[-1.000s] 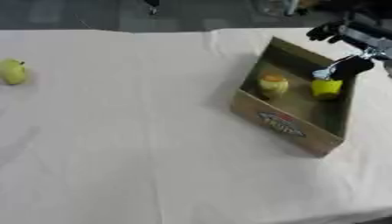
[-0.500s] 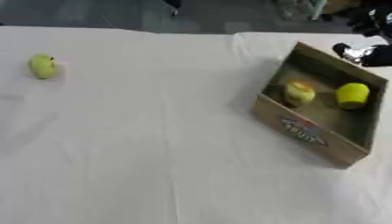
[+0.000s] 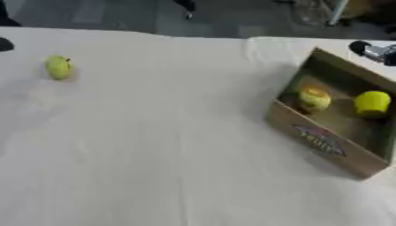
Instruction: Pick up the objects with one hand, pass them to the other hand, and then place them into the box on the other side of the table.
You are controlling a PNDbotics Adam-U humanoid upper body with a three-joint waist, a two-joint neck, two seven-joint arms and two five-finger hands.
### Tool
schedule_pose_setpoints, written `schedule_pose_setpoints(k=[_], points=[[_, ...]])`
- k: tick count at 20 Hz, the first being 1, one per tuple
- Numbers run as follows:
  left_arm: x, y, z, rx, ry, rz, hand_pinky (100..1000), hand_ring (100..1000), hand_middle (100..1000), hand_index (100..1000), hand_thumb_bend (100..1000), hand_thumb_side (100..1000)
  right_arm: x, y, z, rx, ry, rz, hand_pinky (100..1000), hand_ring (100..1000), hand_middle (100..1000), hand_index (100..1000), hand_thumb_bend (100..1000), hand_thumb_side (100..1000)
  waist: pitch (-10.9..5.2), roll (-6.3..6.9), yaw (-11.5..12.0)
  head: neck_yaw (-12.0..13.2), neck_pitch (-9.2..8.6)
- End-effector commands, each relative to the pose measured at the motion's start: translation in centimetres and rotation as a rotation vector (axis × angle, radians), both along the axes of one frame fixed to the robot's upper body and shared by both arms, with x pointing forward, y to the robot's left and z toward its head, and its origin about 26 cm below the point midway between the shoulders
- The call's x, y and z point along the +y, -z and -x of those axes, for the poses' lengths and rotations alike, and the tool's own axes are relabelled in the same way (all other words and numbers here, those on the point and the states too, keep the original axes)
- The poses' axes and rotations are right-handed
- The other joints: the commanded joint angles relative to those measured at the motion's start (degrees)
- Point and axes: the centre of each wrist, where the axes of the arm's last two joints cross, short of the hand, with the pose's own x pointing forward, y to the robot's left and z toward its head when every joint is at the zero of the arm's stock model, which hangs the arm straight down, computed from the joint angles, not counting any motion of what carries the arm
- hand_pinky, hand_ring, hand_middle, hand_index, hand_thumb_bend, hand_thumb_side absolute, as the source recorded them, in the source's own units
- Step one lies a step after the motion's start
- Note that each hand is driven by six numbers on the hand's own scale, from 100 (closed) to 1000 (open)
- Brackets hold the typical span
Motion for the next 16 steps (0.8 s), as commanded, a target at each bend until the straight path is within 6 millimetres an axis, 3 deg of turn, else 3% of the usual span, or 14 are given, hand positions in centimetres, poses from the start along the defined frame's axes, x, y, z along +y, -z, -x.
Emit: schedule_pose_setpoints(k=[1, 11, 16], points=[[0.6, -1.1, -1.1, 0.089, 0.005, -0.021, 791, 743, 698, 850, 925, 246, 0.0, -1.8, 0.4, -0.053, 0.001, 0.003, 875, 829, 799, 879, 506, 276, 0.38, 0.94, -0.2, 1.1, -1.47], [-0.1, -1.4, -5.6, 0.298, -0.041, -0.084, 815, 775, 723, 844, 934, 231, 0.0, -2.2, 0.5, -0.069, -0.001, 0.003, 875, 825, 794, 876, 502, 282, 1.56, 1.07, -0.8, 2.9, -2.68], [-0.8, -1.4, -6.8, 0.334, -0.051, -0.079, 822, 782, 729, 841, 916, 278, 0.0, -2.3, 0.4, -0.069, 0.000, 0.003, 876, 824, 793, 876, 499, 284, 2.22, 1.03, -1.0, 3.4, -3.04]])
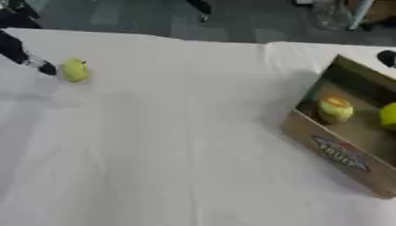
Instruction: Pick up the objects with one hand, pass them to the other hand, and then place them into the box on the other side of the table.
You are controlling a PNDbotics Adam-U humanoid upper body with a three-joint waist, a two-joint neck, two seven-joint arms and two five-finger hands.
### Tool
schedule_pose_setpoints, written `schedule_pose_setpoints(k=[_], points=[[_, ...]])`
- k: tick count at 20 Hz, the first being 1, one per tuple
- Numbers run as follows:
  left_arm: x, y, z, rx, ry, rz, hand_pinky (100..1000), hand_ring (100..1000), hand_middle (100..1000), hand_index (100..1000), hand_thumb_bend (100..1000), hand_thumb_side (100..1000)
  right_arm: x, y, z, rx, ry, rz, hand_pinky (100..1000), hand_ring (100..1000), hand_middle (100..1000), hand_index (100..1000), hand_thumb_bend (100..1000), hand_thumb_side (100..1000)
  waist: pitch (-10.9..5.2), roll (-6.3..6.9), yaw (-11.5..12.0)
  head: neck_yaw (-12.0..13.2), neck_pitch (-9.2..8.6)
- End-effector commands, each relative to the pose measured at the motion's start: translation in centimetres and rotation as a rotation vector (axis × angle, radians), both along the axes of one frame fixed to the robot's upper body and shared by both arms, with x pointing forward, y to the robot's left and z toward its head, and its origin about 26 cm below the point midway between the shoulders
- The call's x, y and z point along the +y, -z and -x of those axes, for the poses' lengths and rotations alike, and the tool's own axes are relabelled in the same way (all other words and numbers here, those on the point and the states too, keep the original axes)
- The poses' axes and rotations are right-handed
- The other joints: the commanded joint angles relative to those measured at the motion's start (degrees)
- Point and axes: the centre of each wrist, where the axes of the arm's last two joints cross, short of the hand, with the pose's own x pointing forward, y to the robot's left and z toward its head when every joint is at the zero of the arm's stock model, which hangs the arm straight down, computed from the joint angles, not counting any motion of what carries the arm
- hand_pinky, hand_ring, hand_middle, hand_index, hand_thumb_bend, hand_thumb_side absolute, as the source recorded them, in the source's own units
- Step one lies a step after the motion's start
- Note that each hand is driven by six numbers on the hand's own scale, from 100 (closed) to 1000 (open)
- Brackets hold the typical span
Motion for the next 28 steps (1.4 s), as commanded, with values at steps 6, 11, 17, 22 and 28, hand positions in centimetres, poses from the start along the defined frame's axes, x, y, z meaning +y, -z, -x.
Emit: schedule_pose_setpoints(k=[6, 11, 17, 22, 28], points=[[-0.5, -1.4, -1.0, 0.038, -0.013, 0.014, 825, 785, 731, 836, 873, 267, 0.0, -1.8, 0.3, -0.042, -0.002, 0.018, 876, 822, 792, 875, 497, 284, 0.56, 0.75, -0.3, 1.9, -1.73], [-1.1, -1.1, -1.7, 0.058, -0.053, 0.006, 823, 787, 746, 820, 854, 247, 0.2, -1.9, 0.2, -0.043, -0.010, 0.017, 876, 821, 791, 873, 495, 285, 0.96, 0.73, -0.6, 3.2, -2.28], [-1.4, -0.4, -2.4, 0.048, -0.109, -0.004, 816, 783, 742, 805, 807, 243, 0.3, -1.9, 0.2, -0.046, -0.015, 0.013, 876, 820, 789, 872, 493, 285, 1.43, 0.77, -0.9, 3.9, -2.81], [-1.3, 0.0, -2.7, 0.036, -0.163, -0.002, 819, 795, 768, 821, 726, 254, 0.3, -2.0, 0.1, -0.048, -0.017, 0.012, 876, 819, 789, 869, 491, 287, 1.94, 0.76, -1.2, 4.0, -3.37], [-0.9, 0.0, -2.7, 0.011, -0.205, 0.039, 822, 798, 780, 834, 594, 285, 0.4, -2.1, 0.1, -0.050, -0.018, 0.011, 877, 818, 788, 867, 488, 286, 2.52, 0.70, -1.6, 3.9, -3.59]])
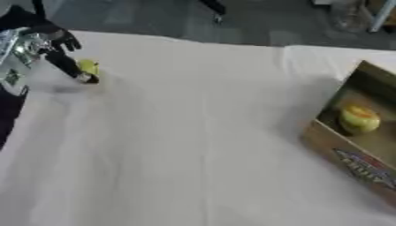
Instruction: Pick up the objects with one hand, pass them to the other hand, and then place them into the box on the other side of the table.
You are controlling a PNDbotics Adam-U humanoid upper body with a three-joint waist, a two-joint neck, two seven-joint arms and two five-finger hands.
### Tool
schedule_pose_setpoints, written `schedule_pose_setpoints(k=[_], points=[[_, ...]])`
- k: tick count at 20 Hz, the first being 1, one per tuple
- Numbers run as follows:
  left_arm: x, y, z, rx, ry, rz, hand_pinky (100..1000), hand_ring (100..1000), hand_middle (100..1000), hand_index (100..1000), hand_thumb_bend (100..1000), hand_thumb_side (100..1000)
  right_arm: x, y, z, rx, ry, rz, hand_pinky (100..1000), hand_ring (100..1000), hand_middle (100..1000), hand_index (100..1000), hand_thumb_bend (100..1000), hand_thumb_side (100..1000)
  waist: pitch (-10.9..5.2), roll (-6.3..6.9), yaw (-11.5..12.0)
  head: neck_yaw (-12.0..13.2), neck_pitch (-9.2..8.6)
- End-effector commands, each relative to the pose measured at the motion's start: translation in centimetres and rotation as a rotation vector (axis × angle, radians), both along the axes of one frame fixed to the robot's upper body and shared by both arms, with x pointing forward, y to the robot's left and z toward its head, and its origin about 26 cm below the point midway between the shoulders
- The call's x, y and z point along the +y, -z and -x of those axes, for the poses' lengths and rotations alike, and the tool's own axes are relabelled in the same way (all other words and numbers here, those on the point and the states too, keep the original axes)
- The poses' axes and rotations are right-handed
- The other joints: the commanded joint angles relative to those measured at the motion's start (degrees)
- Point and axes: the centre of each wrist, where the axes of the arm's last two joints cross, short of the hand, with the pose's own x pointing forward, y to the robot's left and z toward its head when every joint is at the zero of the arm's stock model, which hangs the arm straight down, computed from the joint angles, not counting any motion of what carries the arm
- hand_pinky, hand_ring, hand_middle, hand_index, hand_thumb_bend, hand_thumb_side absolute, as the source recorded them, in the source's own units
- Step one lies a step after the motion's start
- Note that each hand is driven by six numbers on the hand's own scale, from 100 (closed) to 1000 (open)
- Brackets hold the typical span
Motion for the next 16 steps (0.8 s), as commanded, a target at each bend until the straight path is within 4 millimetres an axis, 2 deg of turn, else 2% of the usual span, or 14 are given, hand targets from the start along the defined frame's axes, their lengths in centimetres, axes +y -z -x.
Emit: schedule_pose_setpoints(k=[1, 2, 4, 10, 16], points=[[0.6, -2.0, 0.3, -0.063, -0.030, 0.026, 822, 798, 778, 832, 588, 272, -0.1, -1.4, 0.3, -0.032, -0.003, 0.014, 877, 818, 788, 867, 487, 286, -0.35, 0.70, -0.2, 0.2, -0.60], [0.6, -1.9, 0.3, -0.065, -0.036, 0.037, 823, 798, 776, 830, 588, 228, -0.1, -1.4, 0.3, -0.032, -0.003, 0.015, 877, 818, 787, 866, 485, 285, -0.27, 0.71, -0.2, 0.3, -0.57], [0.8, -1.7, 0.2, -0.054, -0.045, 0.056, 833, 808, 785, 837, 589, 247, -0.1, -1.4, 0.3, -0.030, -0.001, 0.018, 876, 818, 786, 865, 484, 286, -0.10, 0.70, -0.2, 0.4, -0.49], [1.0, -1.2, 0.1, -0.046, -0.139, 0.041, 826, 804, 770, 806, 530, 208, -0.1, -1.3, 0.3, -0.028, -0.001, 0.014, 877, 818, 785, 864, 483, 289, 0.43, 0.62, -0.3, 1.0, -0.50], [1.1, -0.9, 0.0, -0.056, -0.199, 0.039, 823, 803, 765, 787, 495, 221, -0.1, -1.3, 0.3, -0.029, -0.003, 0.012, 878, 817, 785, 864, 483, 291, 0.81, 0.66, -0.5, 1.6, -0.73]])
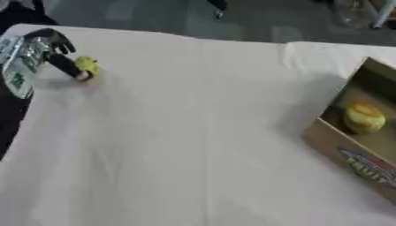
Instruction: Pick up the objects with one hand, pass them to the other hand, and then place them into the box on the other side of the table.
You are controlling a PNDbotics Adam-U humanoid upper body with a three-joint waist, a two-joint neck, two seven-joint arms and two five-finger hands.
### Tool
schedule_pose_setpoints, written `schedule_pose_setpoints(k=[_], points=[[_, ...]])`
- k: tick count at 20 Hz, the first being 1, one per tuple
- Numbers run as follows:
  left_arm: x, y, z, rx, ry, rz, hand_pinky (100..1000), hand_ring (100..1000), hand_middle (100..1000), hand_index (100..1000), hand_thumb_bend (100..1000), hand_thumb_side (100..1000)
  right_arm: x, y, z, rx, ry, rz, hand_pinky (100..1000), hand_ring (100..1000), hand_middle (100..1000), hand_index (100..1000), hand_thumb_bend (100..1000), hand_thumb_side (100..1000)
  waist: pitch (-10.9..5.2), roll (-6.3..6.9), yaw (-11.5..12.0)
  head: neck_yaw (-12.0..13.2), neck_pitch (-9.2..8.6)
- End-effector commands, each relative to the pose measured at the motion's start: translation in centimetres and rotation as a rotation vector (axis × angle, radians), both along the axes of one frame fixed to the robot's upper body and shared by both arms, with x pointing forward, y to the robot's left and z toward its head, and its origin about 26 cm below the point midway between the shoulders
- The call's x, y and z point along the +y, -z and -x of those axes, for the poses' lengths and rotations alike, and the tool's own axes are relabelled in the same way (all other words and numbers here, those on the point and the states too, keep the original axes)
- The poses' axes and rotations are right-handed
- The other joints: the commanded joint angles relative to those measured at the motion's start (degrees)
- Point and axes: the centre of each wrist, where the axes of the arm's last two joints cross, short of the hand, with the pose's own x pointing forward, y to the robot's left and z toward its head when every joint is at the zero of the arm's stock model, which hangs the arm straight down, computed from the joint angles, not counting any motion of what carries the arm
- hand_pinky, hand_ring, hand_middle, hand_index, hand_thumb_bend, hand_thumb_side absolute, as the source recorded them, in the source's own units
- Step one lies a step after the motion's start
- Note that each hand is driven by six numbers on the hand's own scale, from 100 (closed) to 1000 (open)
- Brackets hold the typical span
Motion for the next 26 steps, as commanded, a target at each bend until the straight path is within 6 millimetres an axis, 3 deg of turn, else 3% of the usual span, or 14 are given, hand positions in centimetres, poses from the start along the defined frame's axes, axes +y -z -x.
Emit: schedule_pose_setpoints(k=[1, 11, 16, 22, 24, 26], points=[[0.3, -1.6, 0.2, -0.038, -0.026, -0.002, 823, 803, 765, 785, 493, 223, -0.2, -1.5, 0.3, -0.033, 0.000, 0.018, 878, 817, 785, 864, 483, 291, -0.14, 0.67, -0.1, 0.4, -0.76], [0.5, -0.8, -0.1, 0.003, -0.047, -0.026, 829, 812, 778, 766, 387, 254, -0.2, -1.5, 0.3, -0.036, -0.007, 0.016, 880, 818, 788, 864, 477, 293, 0.14, 0.76, -0.6, 1.2, -1.17], [0.5, -0.2, -0.2, 0.035, -0.046, -0.034, 833, 818, 786, 770, 377, 254, -0.2, -1.6, 0.3, -0.039, -0.010, 0.016, 881, 819, 790, 864, 474, 295, 0.29, 0.75, -0.8, 1.5, -1.34], [0.4, 0.1, -0.3, 0.033, -0.048, -0.038, 821, 804, 760, 683, 257, 248, -0.2, -1.5, 0.3, -0.039, -0.011, 0.015, 882, 820, 791, 865, 469, 297, 0.43, 0.70, -0.9, 1.4, -1.25], [0.3, 0.1, -0.3, 0.026, -0.039, -0.034, 810, 788, 742, 635, 190, 277, -0.3, -1.5, 0.3, -0.038, -0.010, 0.016, 882, 821, 791, 865, 467, 297, 0.35, 0.71, -0.9, 1.4, -1.13], [0.3, 0.1, -0.2, 0.025, -0.021, -0.032, 811, 789, 734, 600, 178, 303, -0.3, -1.5, 0.3, -0.037, -0.010, 0.015, 883, 821, 791, 864, 458, 296, 0.20, 0.71, -0.8, 1.5, -1.04]])
